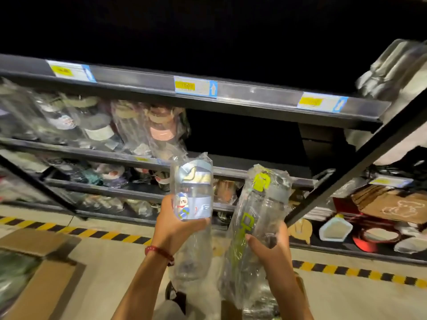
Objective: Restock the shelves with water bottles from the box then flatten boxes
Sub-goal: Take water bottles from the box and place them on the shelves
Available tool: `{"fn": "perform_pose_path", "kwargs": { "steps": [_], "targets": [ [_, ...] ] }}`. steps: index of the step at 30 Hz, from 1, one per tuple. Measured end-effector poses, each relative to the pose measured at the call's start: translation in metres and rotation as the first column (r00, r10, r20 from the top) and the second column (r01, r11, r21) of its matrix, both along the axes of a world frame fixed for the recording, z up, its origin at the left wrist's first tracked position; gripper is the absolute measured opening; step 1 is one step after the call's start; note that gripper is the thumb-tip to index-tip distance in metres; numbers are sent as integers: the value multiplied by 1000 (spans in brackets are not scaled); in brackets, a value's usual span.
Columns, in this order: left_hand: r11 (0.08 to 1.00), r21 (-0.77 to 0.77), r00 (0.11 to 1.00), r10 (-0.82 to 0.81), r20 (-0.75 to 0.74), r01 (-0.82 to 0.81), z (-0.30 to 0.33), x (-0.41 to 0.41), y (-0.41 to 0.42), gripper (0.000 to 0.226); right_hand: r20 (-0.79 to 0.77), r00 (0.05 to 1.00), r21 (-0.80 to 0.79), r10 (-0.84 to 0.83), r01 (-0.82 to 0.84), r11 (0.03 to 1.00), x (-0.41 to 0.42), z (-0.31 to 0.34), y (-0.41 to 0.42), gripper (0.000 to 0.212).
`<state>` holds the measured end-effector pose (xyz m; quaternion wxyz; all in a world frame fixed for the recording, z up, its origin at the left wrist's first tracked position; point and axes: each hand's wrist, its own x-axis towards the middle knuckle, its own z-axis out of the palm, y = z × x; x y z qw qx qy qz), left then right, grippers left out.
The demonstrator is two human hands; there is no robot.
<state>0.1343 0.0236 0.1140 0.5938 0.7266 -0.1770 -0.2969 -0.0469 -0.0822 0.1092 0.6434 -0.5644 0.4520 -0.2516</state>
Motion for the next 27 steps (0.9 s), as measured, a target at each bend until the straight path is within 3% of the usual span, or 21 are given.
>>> {"fn": "perform_pose_path", "kwargs": {
  "steps": [2,6,10,16,20,27],
  "targets": [
    [999,14,999,-51,-8,51,-10,20,-6,57,2,1000,11,14,-14,1000,19,-4,-4,70],
    [994,54,995,-95,-33,97,-25,65,-18,77,39,998,16,50,-51,999,58,-6,-15,59],
    [991,47,992,-120,-30,122,-29,101,-42,63,76,997,37,30,-33,999,98,-14,-33,61],
    [988,22,988,-155,13,155,-47,138,-79,82,85,994,42,-63,59,997,143,-35,-67,46],
    [988,-55,989,-145,-37,143,-54,154,-110,79,68,993,78,-91,86,993,157,-45,-101,38],
    [976,-128,984,-173,47,178,-58,168,-165,61,149,984,74,-94,84,994,167,-60,-165,24]
  ]
}}
